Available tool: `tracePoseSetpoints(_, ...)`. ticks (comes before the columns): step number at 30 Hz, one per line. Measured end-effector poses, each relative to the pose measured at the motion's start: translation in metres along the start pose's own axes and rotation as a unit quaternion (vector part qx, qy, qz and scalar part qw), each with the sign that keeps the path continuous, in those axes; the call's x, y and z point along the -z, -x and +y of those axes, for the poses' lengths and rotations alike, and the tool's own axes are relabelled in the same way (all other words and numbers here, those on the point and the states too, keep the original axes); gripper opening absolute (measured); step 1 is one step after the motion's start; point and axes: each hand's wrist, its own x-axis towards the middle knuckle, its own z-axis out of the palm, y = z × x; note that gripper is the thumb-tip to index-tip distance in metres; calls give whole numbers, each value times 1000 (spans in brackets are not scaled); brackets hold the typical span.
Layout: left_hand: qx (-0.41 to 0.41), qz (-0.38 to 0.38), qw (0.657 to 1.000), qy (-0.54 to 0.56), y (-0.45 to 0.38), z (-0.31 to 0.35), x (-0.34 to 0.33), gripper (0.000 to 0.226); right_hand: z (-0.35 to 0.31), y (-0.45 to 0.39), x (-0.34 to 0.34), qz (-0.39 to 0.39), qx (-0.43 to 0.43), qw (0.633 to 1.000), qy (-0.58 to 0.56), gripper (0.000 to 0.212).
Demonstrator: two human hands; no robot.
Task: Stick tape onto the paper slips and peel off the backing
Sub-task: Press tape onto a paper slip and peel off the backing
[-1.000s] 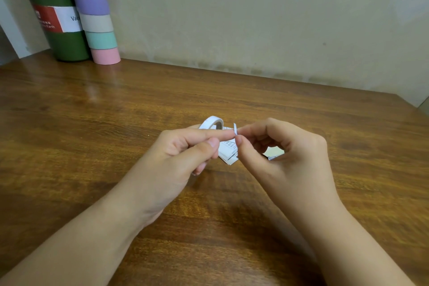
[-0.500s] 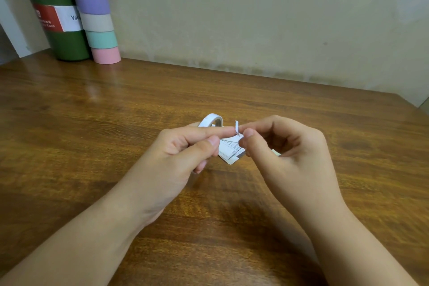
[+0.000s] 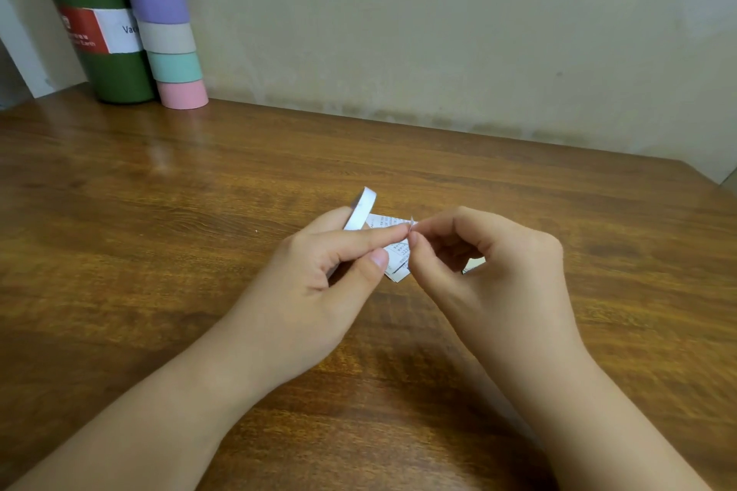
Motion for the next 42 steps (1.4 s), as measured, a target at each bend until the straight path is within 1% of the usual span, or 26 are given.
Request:
tracePoseSetpoints(3, -7, -3, 1000, -5, 0, 0, -2, 30, 1, 0, -1, 21, 39, 997, 70, 8)
tracePoseSetpoints(5, -9, -6, 1000, -5, 0, 0, -3, 31, 2, 0, -2, 28, 52, 995, 84, 9)
tracePoseSetpoints(7, -8, -9, 1000, 2, 1, 0, -3, 30, 2, 0, -3, 28, 47, 996, 76, 9)
tracePoseSetpoints(12, 30, -16, 995, 91, 0, 0, -1, 30, -3, 0, 0, 12, -20, 999, -33, 8)
tracePoseSetpoints(15, 36, -12, 993, 115, -2, 2, 0, 30, -6, -1, 1, -4, -75, 992, -96, 10)
tracePoseSetpoints(18, 60, -8, 986, 156, -3, 1, 1, 30, -8, -2, 3, -19, -118, 982, -148, 17)
tracePoseSetpoints(21, 91, -12, 979, 182, -4, 2, 3, 28, -8, -3, 4, -34, -154, 970, -185, 15)
tracePoseSetpoints(24, 101, -9, 974, 205, -5, 2, 5, 28, -6, -5, 4, -40, -176, 964, -195, 16)
tracePoseSetpoints(27, 105, 20, 970, 217, -7, 1, 7, 28, 2, -8, 6, -43, -190, 968, -160, 19)
tracePoseSetpoints(29, 106, 48, 973, 198, -8, 0, 8, 26, 11, -12, 10, -44, -190, 976, -93, 20)
tracePoseSetpoints(31, 105, 74, 980, 153, -8, -2, 8, 20, 26, -17, 16, -46, -192, 980, -11, 19)
tracePoseSetpoints(33, 107, 95, 984, 107, -9, -6, 8, 24, 45, -21, 20, -62, -221, 971, 67, 20)
tracePoseSetpoints(36, 99, 100, 989, 35, -9, -5, 9, 25, 73, -24, 21, -102, -285, 942, 147, 25)
tracePoseSetpoints(39, 89, 100, 991, -23, -7, -5, 10, 26, 83, -24, 21, -103, -324, 926, 163, 19)
tracePoseSetpoints(42, 81, 114, 988, -65, -7, -10, 11, 30, 88, -22, 21, -87, -329, 929, 148, 9)
